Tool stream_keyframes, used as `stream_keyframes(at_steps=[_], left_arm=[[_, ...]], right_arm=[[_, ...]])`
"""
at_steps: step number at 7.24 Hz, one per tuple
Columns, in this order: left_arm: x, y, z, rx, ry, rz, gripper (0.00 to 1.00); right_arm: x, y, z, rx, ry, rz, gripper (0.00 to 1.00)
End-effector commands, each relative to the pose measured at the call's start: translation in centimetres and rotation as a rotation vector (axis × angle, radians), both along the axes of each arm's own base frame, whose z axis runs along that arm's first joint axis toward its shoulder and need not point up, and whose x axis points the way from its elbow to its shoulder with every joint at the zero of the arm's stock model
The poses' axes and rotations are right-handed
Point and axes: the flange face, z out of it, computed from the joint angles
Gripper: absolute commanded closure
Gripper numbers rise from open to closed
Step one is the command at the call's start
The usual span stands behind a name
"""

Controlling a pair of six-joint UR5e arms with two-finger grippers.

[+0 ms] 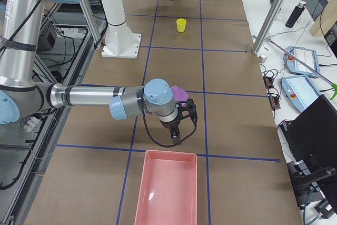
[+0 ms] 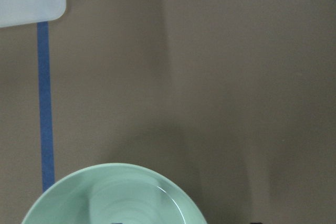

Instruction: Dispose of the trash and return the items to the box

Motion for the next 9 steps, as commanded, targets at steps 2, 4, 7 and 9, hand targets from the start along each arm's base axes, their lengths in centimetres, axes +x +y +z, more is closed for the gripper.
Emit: stream_keyframes(at_steps=[2, 4, 7, 9], left_arm=[[0.2, 0.0, -0.3, 0.008, 0.008, 0.005, 1.00], [-0.4, -0.1, -3.2, 0.044, 0.052, -0.002, 1.00], [-4.1, -1.7, -8.9, 0.025, 0.157, -0.065, 1.00], [-5.3, -6.1, -13.3, -0.048, 0.105, -0.143, 1.00]], right_arm=[[0.0, 0.0, 0.1, -0.001, 0.000, 0.000, 0.00], [0.0, 0.0, 0.1, -0.001, 0.000, 0.000, 0.00], [0.0, 0.0, 0.2, -0.004, 0.000, 0.000, 0.00], [-0.1, 0.1, 0.3, -0.007, -0.002, -0.002, 0.00]])
